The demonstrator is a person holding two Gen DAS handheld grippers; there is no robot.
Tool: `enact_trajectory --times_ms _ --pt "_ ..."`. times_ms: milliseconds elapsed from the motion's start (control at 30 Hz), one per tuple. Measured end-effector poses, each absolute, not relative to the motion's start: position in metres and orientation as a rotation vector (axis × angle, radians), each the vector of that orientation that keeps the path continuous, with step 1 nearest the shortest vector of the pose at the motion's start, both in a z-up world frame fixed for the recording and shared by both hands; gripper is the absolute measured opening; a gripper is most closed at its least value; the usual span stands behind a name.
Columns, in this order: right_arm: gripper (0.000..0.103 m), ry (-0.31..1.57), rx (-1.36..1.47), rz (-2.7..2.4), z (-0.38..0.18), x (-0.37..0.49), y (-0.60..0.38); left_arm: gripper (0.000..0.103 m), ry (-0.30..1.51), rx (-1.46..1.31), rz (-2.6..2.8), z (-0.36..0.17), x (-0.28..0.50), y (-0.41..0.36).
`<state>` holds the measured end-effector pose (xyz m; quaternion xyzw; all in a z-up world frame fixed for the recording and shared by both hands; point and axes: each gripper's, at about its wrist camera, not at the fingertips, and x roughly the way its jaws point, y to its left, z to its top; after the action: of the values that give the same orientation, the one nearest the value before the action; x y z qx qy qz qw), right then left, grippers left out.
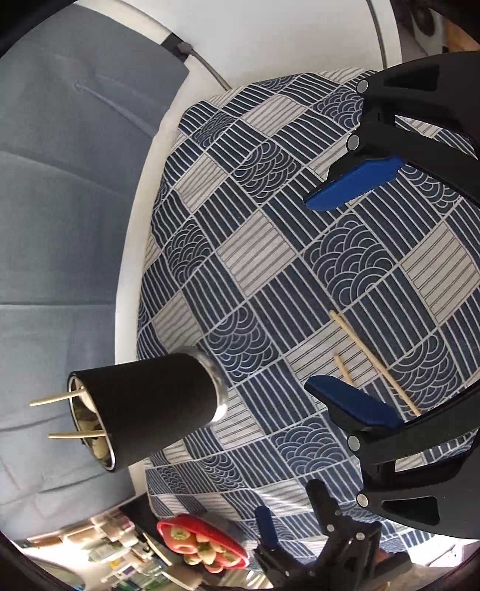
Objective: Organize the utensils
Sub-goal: 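Open both grippers and withdraw them from the black holder, then grasp a loose chopstick with the right gripper while the left gripper grasps another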
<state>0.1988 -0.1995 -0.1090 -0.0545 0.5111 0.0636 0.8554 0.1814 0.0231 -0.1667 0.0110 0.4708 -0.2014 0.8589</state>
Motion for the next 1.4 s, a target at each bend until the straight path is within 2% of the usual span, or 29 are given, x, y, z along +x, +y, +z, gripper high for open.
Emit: enact_trajectory --times_ms 767,833,900,1133,1167,1200,1233,1267,1300,1333,1400 --pt "0.086 1.268 -0.103 0.12 -0.2 0.193 -0.19 0.097 1.039 0.302 -0.566 -0.223 0.165 -0.04" --pt "0.092 1.289 -0.067 0.107 -0.208 0.193 -0.193 0.099 1.019 0.374 -0.554 -0.227 0.163 -0.046" --pt "0.096 1.296 0.006 0.046 -0.212 0.192 -0.202 0.098 1.018 0.353 -0.549 -0.227 0.166 -0.046" --pt "0.093 1.302 0.006 0.028 -0.217 0.189 -0.201 0.099 1.034 0.319 -0.484 -0.227 0.168 -0.048" --pt "0.091 1.304 0.005 0.03 -0.216 0.188 -0.201 0.098 1.047 0.317 -0.473 -0.227 0.169 -0.049" --pt "0.084 1.303 0.002 0.033 -0.213 0.187 -0.202 0.098 1.055 0.315 -0.467 -0.227 0.169 -0.049" --pt "0.069 1.298 -0.002 0.041 -0.21 0.185 -0.201 0.097 1.055 0.312 -0.462 -0.226 0.169 -0.048" --pt "0.06 1.293 -0.011 0.053 -0.207 0.182 -0.2 0.094 1.054 0.306 -0.456 -0.226 0.169 -0.047" --pt "0.042 1.296 -0.02 0.069 -0.204 0.18 -0.199 0.091 1.055 0.299 -0.447 -0.225 0.169 -0.046" --pt "0.029 1.298 -0.028 0.08 -0.202 0.18 -0.197 0.087 1.053 0.295 -0.438 -0.224 0.169 -0.046" --pt "0.022 1.298 -0.022 0.096 -0.202 0.177 -0.199 0.063 1.055 0.29 -0.431 -0.22 0.169 -0.045"
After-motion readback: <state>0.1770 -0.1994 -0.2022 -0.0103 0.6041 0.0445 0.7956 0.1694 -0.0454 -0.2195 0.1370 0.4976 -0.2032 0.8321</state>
